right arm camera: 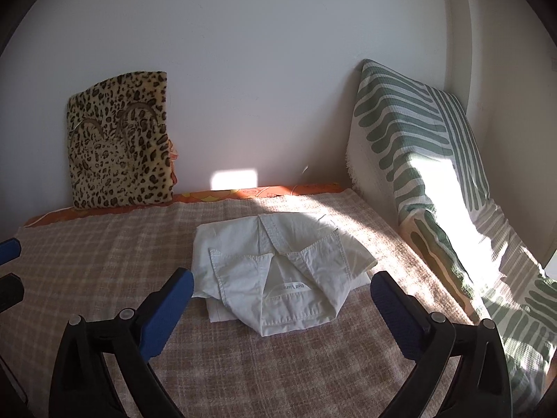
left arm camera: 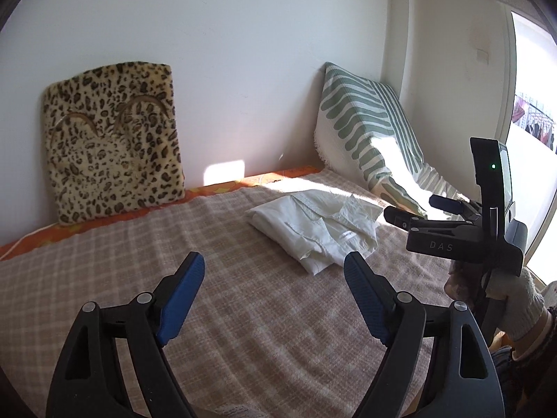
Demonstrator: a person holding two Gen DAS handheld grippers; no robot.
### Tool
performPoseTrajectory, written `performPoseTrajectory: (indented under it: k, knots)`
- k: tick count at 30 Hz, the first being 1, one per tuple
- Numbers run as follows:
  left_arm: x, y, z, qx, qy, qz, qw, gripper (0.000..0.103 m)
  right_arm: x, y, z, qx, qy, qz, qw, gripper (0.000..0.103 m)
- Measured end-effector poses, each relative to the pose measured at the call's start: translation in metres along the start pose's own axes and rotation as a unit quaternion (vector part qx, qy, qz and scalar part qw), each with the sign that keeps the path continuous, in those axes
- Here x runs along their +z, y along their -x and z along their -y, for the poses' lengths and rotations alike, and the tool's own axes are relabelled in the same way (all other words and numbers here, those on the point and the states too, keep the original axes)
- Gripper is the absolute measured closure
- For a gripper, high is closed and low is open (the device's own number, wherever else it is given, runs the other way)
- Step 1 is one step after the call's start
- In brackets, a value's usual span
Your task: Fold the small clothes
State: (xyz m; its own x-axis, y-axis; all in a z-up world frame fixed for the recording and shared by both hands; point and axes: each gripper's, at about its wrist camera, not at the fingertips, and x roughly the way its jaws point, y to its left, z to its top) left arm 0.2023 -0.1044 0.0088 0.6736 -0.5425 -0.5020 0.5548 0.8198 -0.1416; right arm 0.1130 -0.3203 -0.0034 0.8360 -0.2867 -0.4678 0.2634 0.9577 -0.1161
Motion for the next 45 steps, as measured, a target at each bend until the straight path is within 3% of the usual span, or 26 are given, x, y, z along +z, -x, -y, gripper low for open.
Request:
performPoseTrajectory:
  k: [5,9,15,23,45]
  knots:
    - [-0.012,0.015,-0.003,0.027,-0.011,0.001,0.9996,0.017,-0.014,0.007,-0.009,-0.004,-0.012,0.000,1.000,0.000]
    - [-0.017,0.013,-0.009,0.022,0.018,-0.015,0.9995,0.000,-0.020,0.010,-0.015,-0.005,-0.008,0.005,1.000,0.000]
    - [-0.030,0.011,-0.001,0.062,-0.020,-0.022,0.9976,0.000,-0.026,0.012,-0.016,-0.008,-0.006,0.018,1.000,0.000]
    - [-0.040,0.008,0.002,0.068,-0.034,-0.038,0.9964,0.000,-0.030,0.005,-0.017,-0.009,-0.015,0.012,1.000,0.000]
    - [-0.035,0.017,-0.003,0.073,-0.028,-0.031,0.9964,0.000,-0.031,0.004,-0.023,-0.013,-0.014,0.015,1.000,0.000]
